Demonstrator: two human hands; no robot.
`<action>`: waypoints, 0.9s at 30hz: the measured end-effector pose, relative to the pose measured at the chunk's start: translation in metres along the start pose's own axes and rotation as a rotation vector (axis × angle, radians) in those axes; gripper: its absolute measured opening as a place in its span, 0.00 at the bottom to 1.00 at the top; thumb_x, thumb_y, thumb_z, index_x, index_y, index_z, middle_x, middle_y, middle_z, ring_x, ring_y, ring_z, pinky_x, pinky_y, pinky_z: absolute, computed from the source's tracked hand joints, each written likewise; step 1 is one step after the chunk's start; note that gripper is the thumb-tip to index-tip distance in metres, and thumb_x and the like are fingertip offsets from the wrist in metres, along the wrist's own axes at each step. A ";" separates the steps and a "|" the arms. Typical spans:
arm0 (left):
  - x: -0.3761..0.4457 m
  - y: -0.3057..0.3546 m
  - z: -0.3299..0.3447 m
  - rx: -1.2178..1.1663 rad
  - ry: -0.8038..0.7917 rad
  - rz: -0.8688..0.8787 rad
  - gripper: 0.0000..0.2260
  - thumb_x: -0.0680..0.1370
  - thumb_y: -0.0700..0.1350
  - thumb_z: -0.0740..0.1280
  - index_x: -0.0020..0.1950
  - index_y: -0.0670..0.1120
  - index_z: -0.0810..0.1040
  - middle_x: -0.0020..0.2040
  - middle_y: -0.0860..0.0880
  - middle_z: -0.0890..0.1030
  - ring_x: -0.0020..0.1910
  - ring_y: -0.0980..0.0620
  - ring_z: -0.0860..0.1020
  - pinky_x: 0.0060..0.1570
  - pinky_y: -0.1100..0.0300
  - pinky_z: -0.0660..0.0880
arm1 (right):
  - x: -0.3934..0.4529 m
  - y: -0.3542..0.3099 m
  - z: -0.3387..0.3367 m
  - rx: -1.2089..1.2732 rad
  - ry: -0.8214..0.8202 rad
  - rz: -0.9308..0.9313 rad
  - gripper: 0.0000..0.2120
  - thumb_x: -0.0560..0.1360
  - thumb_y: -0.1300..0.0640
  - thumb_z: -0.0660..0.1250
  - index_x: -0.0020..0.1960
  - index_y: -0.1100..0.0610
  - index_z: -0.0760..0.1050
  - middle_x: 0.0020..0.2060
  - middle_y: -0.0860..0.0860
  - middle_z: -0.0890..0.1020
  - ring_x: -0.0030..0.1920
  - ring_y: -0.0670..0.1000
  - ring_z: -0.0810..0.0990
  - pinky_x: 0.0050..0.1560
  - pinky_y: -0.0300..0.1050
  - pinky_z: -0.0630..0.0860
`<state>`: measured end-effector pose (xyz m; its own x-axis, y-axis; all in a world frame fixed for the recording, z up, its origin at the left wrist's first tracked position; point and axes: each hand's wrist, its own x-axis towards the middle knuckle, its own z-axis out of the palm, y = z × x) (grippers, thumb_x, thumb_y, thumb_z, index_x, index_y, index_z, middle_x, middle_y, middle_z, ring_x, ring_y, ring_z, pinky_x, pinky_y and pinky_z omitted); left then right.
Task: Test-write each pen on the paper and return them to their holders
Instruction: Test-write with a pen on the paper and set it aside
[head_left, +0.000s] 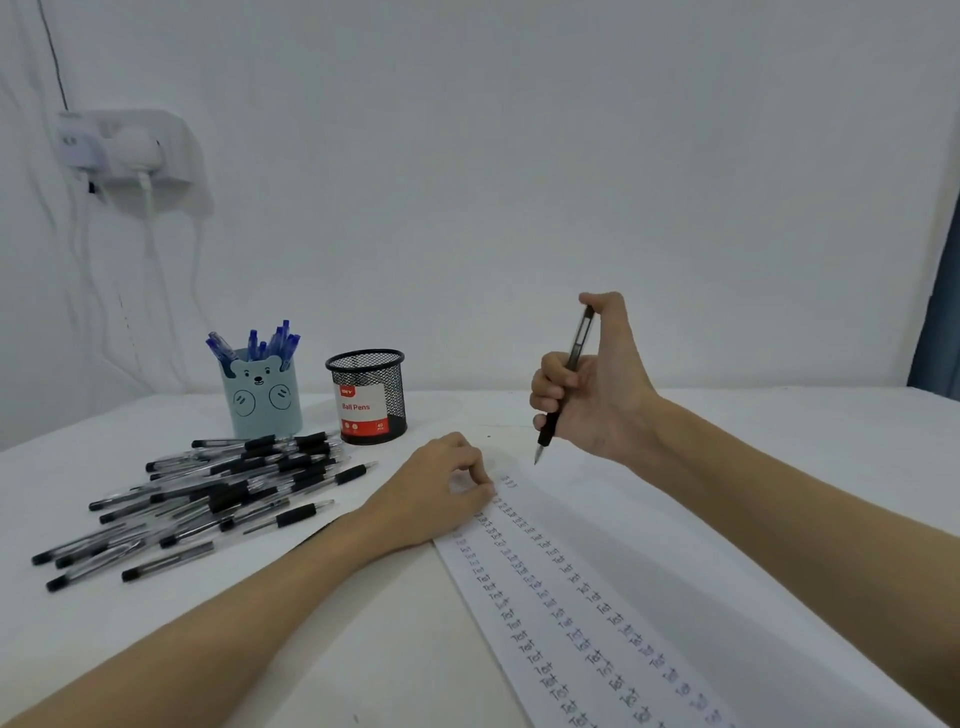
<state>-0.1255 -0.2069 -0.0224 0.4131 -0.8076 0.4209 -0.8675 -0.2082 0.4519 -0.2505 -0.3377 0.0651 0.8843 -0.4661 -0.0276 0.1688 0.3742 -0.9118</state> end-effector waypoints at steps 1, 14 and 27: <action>0.000 -0.001 0.001 -0.007 0.004 0.005 0.09 0.74 0.46 0.69 0.36 0.54 0.73 0.46 0.55 0.75 0.48 0.57 0.74 0.49 0.63 0.68 | 0.000 0.001 -0.001 -0.009 0.001 -0.002 0.31 0.64 0.29 0.61 0.26 0.56 0.61 0.28 0.51 0.59 0.28 0.50 0.59 0.35 0.43 0.59; 0.003 -0.004 0.005 -0.048 -0.058 0.012 0.15 0.78 0.34 0.59 0.60 0.45 0.78 0.59 0.53 0.76 0.58 0.59 0.72 0.51 0.82 0.61 | 0.025 0.040 -0.016 -0.519 0.155 -0.123 0.30 0.81 0.42 0.50 0.45 0.65 0.80 0.32 0.59 0.83 0.29 0.56 0.78 0.41 0.45 0.74; 0.002 -0.007 0.002 -0.018 -0.102 -0.027 0.14 0.80 0.42 0.60 0.65 0.47 0.74 0.65 0.53 0.74 0.64 0.57 0.71 0.59 0.72 0.61 | 0.027 0.077 -0.014 -0.830 0.169 -0.362 0.22 0.71 0.65 0.64 0.21 0.58 0.63 0.18 0.53 0.70 0.18 0.50 0.67 0.19 0.34 0.59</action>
<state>-0.1194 -0.2087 -0.0265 0.4055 -0.8537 0.3268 -0.8509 -0.2218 0.4763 -0.2195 -0.3330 -0.0113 0.7518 -0.5781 0.3171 -0.0011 -0.4820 -0.8762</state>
